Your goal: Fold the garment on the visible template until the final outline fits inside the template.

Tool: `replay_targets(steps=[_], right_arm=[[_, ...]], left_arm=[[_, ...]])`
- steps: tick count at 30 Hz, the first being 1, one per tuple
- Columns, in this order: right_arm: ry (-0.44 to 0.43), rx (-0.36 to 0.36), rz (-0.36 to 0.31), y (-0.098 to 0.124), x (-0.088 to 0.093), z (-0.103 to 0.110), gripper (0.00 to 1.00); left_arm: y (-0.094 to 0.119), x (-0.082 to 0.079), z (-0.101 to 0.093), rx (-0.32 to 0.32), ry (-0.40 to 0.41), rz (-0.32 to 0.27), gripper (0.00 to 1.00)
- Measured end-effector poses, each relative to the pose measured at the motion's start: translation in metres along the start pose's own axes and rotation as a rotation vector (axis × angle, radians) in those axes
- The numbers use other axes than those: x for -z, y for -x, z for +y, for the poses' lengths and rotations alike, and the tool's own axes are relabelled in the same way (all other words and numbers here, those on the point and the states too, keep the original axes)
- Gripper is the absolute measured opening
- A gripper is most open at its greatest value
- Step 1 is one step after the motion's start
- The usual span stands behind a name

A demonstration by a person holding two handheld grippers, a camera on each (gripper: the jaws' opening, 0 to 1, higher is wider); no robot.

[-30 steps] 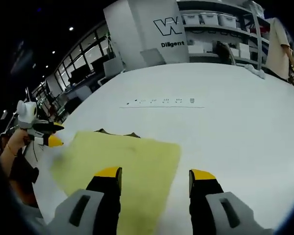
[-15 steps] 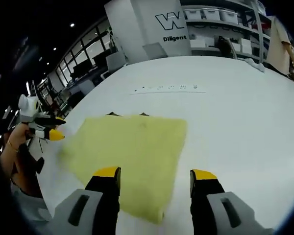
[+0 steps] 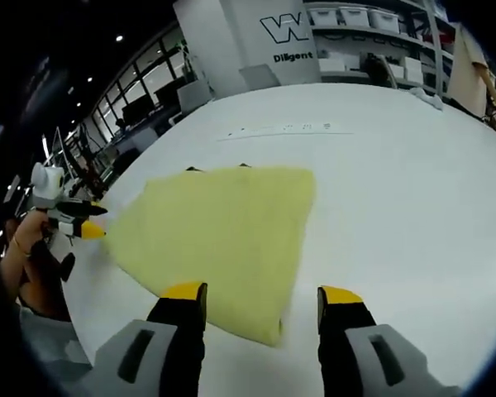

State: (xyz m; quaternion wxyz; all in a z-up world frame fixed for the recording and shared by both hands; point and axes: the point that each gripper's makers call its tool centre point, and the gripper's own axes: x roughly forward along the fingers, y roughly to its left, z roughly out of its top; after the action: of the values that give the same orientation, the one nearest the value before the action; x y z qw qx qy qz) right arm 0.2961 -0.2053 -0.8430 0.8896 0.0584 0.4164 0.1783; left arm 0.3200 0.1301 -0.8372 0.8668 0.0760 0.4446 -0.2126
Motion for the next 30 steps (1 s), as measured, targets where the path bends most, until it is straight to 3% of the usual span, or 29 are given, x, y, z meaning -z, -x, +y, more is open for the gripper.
replay_targets(steps=[4, 8, 16, 21, 25, 30], right_arm=[[0.006, 0.003, 0.012, 0.000, 0.007, -0.001, 0.47], [0.002, 0.001, 0.017, 0.001, 0.013, -0.002, 0.43], [-0.017, 0.011, 0.018, 0.002, 0.020, -0.002, 0.37], [0.008, 0.029, 0.032, 0.000, 0.026, -0.003, 0.32], [0.024, 0.039, 0.037, 0.000, 0.029, -0.002, 0.24], [0.045, 0.053, 0.046, 0.001, 0.031, -0.003, 0.15]], left_arm=[[-0.002, 0.011, -0.001, -0.010, 0.007, 0.017, 0.69], [-0.003, 0.024, 0.000, -0.007, 0.042, 0.031, 0.63], [-0.004, 0.038, 0.003, -0.036, 0.039, 0.049, 0.58], [-0.003, 0.037, 0.005, -0.049, 0.031, 0.035, 0.56], [-0.001, 0.040, 0.005, -0.066, 0.004, 0.033, 0.48], [-0.003, 0.038, -0.006, -0.015, -0.024, -0.001, 0.30]])
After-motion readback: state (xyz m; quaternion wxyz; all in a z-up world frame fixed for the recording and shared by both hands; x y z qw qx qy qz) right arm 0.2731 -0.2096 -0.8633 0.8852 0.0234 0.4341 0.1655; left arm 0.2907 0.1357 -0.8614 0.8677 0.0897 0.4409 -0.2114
